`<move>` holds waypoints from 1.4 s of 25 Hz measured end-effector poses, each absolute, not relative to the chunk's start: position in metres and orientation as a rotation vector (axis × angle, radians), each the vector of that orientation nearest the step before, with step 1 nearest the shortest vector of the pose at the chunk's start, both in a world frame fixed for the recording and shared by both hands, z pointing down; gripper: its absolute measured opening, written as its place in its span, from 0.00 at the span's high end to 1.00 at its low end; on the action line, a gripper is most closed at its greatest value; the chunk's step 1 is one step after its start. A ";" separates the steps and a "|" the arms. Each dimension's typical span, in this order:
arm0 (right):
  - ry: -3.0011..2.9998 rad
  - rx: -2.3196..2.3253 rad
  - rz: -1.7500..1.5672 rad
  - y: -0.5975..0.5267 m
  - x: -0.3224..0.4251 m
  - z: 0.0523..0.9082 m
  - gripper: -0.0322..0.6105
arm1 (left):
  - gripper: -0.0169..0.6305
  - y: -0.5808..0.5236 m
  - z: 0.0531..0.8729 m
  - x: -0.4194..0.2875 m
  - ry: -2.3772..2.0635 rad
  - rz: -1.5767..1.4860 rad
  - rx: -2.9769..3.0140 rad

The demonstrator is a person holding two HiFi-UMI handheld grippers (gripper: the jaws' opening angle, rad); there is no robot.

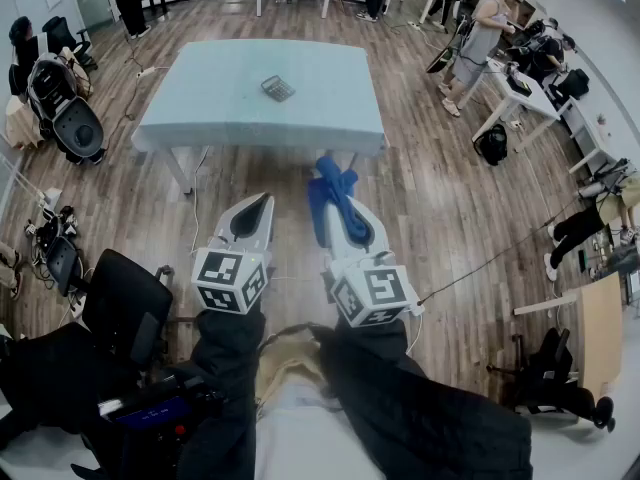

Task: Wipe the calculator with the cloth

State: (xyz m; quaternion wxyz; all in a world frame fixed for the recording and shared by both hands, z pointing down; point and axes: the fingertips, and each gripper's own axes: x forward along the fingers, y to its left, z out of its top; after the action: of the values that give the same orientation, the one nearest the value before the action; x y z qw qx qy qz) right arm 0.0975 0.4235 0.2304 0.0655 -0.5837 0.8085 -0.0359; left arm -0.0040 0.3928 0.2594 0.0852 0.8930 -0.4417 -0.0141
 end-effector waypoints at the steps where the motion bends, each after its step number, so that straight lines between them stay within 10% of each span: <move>1: 2.439 -1.762 -0.107 0.423 0.097 0.231 0.87 | 0.98 0.393 0.260 -0.003 -1.314 -0.041 2.664; 35: 2.435 -1.890 -0.277 0.402 0.072 0.297 0.86 | 0.98 0.371 0.325 -0.077 -1.307 0.018 2.524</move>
State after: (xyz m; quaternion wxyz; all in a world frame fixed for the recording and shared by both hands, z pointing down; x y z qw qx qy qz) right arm 0.0719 0.4018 0.2968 0.0233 -0.6104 0.7867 -0.0896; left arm -0.0766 0.3711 0.3254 0.1492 0.8780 -0.4547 0.0063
